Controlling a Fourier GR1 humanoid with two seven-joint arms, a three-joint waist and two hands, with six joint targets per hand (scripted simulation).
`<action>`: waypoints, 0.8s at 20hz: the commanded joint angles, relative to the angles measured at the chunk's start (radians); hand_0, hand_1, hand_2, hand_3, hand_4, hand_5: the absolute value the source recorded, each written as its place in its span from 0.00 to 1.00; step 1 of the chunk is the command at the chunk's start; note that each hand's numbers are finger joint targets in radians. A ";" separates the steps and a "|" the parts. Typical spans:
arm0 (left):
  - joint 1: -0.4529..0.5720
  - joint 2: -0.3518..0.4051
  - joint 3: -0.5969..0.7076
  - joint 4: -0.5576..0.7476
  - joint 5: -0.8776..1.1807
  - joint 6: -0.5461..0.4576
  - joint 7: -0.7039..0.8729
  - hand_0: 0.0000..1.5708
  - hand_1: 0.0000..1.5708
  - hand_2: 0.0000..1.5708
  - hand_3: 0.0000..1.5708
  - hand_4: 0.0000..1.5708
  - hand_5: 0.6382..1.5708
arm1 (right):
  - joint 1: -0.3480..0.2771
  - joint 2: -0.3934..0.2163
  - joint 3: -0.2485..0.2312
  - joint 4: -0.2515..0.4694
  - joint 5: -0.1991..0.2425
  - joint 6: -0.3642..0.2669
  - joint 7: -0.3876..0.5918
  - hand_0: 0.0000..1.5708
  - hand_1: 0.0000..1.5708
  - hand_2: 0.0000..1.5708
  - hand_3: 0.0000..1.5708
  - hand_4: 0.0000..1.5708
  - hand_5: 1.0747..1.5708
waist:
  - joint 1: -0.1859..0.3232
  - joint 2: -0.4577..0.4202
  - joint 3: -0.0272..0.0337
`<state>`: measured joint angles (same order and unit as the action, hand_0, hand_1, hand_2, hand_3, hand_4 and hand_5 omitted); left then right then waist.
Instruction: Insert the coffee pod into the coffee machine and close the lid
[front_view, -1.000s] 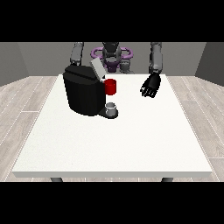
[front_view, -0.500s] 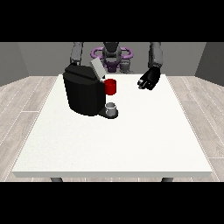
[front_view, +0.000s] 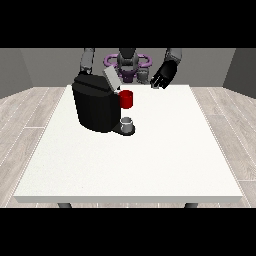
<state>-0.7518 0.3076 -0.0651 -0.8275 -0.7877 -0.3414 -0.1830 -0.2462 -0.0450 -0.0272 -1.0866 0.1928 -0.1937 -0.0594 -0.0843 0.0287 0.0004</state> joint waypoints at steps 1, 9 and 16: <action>-0.045 0.000 0.021 -0.001 -0.006 -0.022 0.024 0.85 0.85 0.86 0.84 0.38 1.00 | -0.015 0.043 0.033 -0.038 0.004 -0.010 0.018 0.00 0.00 0.00 0.00 0.00 1.00 | -0.037 0.008 -0.0004; -0.191 0.029 0.138 0.034 0.065 -0.078 0.080 0.63 0.63 0.77 0.87 0.33 1.00 | -0.016 0.035 0.062 -0.110 0.007 0.028 0.009 0.00 0.00 0.00 0.00 0.00 1.00 | -0.122 0.041 -0.0005; -0.349 0.028 0.178 0.058 0.070 -0.080 0.197 0.80 0.80 0.82 0.81 0.31 1.00 | -0.088 0.015 0.041 -0.140 -0.010 0.043 0.008 0.00 0.00 0.00 0.00 0.00 1.00 | -0.187 0.102 -0.0002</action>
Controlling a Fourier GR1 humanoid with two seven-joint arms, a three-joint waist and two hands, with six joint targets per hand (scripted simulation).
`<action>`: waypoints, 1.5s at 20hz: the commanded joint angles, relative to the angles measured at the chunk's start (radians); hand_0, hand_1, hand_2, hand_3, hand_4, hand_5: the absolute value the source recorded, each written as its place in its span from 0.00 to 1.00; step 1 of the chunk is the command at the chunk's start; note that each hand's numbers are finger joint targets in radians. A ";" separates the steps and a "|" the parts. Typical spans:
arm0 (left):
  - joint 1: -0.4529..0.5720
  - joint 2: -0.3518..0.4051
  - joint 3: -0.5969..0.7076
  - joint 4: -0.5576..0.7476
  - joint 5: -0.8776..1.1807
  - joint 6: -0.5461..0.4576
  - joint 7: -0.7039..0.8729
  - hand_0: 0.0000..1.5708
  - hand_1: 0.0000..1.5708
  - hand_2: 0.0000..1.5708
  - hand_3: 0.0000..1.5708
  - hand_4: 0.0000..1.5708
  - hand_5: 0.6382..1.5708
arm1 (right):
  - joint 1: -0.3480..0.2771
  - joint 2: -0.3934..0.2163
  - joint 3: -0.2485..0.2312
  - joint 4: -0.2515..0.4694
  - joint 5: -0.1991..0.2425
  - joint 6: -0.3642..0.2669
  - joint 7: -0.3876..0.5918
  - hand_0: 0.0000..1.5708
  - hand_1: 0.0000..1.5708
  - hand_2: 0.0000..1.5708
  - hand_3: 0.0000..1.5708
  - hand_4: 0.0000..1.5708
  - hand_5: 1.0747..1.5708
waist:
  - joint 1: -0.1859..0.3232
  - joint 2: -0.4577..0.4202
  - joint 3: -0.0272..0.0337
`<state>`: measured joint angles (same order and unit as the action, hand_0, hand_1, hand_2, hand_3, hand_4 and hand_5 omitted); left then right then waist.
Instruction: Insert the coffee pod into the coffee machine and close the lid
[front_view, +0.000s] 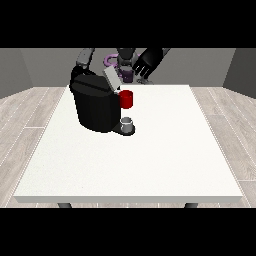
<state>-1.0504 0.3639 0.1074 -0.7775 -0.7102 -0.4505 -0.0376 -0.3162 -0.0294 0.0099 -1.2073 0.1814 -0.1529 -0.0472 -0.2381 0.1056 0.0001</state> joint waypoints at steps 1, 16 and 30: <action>-0.059 0.025 0.011 0.008 0.005 -0.013 -0.024 0.77 0.77 0.81 0.80 0.30 1.00 | -0.072 -0.024 -0.031 -0.027 -0.006 -0.007 0.040 0.00 0.00 0.00 0.00 0.00 1.00 | -0.009 0.053 -0.0001; -0.171 0.044 0.015 0.067 -0.032 0.018 0.006 0.76 0.76 0.81 0.78 0.30 1.00 | -0.117 -0.033 -0.053 -0.055 -0.005 -0.028 0.052 0.00 0.00 0.00 0.00 0.09 1.00 | -0.048 0.150 0.0002; -0.185 0.058 0.018 0.119 -0.040 0.022 -0.058 0.76 0.76 0.79 0.76 0.27 1.00 | -0.152 -0.023 -0.058 -0.072 -0.003 -0.051 0.086 0.00 0.00 0.00 0.00 0.02 1.00 | -0.048 0.194 -0.0001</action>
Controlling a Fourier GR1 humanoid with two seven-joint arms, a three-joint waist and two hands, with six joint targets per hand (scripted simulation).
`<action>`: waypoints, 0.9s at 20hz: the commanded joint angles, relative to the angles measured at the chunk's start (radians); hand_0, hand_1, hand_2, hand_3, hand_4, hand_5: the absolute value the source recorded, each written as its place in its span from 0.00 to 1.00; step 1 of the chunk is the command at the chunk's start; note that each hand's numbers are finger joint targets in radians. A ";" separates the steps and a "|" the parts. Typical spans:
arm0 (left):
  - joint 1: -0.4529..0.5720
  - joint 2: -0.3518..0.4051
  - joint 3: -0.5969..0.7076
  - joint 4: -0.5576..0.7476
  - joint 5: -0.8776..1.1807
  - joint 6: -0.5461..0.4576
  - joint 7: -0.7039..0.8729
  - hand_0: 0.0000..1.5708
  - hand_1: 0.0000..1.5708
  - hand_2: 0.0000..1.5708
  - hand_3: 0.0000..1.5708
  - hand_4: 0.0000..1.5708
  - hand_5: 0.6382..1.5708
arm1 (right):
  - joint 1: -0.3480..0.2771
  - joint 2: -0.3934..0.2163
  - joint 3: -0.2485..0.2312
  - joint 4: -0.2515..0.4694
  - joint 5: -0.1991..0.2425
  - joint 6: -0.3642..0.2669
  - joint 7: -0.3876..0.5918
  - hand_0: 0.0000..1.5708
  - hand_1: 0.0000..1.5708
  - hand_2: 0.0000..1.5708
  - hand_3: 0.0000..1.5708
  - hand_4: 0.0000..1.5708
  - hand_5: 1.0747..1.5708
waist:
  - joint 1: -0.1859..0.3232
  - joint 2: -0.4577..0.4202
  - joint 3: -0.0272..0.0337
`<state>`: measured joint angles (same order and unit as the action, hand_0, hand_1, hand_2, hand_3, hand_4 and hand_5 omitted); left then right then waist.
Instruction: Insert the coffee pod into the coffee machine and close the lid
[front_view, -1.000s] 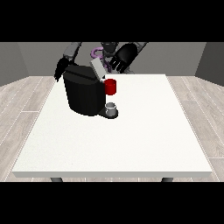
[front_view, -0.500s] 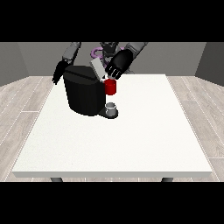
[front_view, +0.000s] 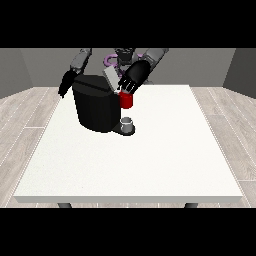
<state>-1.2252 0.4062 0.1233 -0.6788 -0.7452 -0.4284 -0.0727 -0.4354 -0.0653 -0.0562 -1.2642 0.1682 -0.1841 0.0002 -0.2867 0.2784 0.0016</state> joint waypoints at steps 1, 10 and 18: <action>-0.036 0.078 0.028 0.024 0.006 -0.021 -0.042 0.76 0.76 0.80 0.76 0.27 1.00 | -0.023 -0.017 -0.009 -0.020 -0.018 0.023 -0.019 0.00 0.00 0.00 0.00 0.07 1.00 | -0.015 0.049 -0.0014; -0.048 0.001 0.003 0.014 -0.015 0.015 0.017 0.77 0.77 0.79 0.76 0.23 1.00 | -0.037 -0.029 -0.050 0.029 -0.043 0.024 -0.001 0.00 0.00 0.00 0.00 0.00 1.00 | 0.003 0.019 -0.0010; -0.076 0.045 0.013 0.034 -0.042 0.082 -0.017 0.79 0.79 0.80 0.76 0.18 1.00 | -0.027 -0.008 0.018 -0.020 0.016 0.006 -0.007 0.00 0.00 0.00 0.00 0.00 1.00 | -0.045 0.053 -0.0015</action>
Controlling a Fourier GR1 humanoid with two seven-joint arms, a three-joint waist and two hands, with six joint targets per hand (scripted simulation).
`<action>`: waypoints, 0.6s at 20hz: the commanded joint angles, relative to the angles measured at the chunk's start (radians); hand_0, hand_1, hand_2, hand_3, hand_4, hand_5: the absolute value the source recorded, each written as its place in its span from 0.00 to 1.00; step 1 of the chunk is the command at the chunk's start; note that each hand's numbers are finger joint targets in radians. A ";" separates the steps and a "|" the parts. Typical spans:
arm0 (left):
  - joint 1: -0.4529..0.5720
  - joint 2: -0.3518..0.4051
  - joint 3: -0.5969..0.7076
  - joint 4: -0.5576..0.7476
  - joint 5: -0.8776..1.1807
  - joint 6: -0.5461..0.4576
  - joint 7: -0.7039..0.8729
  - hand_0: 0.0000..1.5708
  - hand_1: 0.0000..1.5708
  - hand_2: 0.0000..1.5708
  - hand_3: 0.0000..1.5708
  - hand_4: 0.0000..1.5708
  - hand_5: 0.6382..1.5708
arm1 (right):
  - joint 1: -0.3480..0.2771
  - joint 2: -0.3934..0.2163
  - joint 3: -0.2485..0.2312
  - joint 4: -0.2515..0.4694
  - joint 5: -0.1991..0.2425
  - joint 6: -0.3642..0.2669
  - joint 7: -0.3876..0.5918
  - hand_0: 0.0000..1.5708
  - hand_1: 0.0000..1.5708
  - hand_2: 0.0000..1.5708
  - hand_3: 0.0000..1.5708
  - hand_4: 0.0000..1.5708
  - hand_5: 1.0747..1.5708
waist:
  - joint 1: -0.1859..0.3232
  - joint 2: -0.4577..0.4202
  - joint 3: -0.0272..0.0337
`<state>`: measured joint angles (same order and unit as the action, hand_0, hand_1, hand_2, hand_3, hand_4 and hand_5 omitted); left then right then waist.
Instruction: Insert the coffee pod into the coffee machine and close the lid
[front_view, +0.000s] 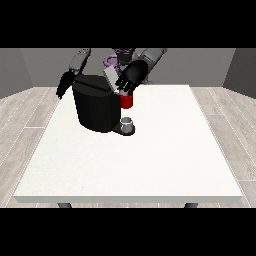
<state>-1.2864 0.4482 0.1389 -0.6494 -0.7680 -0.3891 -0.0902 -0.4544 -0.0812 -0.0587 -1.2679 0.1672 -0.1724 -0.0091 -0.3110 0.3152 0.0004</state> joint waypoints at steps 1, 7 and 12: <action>-0.003 -0.015 -0.018 -0.001 -0.025 0.039 -0.005 0.81 0.81 0.81 0.75 0.11 1.00 | -0.034 0.012 0.008 -0.008 0.015 -0.023 0.050 0.00 0.00 0.00 0.00 0.00 1.00 | 0.008 -0.008 -0.0003; 0.025 0.055 -0.073 0.014 -0.096 0.059 -0.098 0.75 0.75 0.76 0.68 0.00 1.00 | -0.068 -0.004 0.003 -0.052 0.002 -0.007 0.103 0.00 0.00 0.00 0.00 0.00 1.00 | -0.003 0.015 -0.0007; 0.035 0.011 -0.055 0.027 -0.085 0.077 -0.071 0.70 0.70 0.72 0.63 0.00 1.00 | -0.012 0.030 0.015 -0.021 0.022 -0.044 0.021 0.00 0.00 0.00 0.00 0.00 1.00 | 0.008 0.026 -0.0002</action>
<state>-1.2582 0.4759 0.0788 -0.6434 -0.8509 -0.3205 -0.1680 -0.4720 -0.0785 -0.0595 -1.2885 0.1722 -0.1883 0.0153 -0.3079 0.3385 0.0013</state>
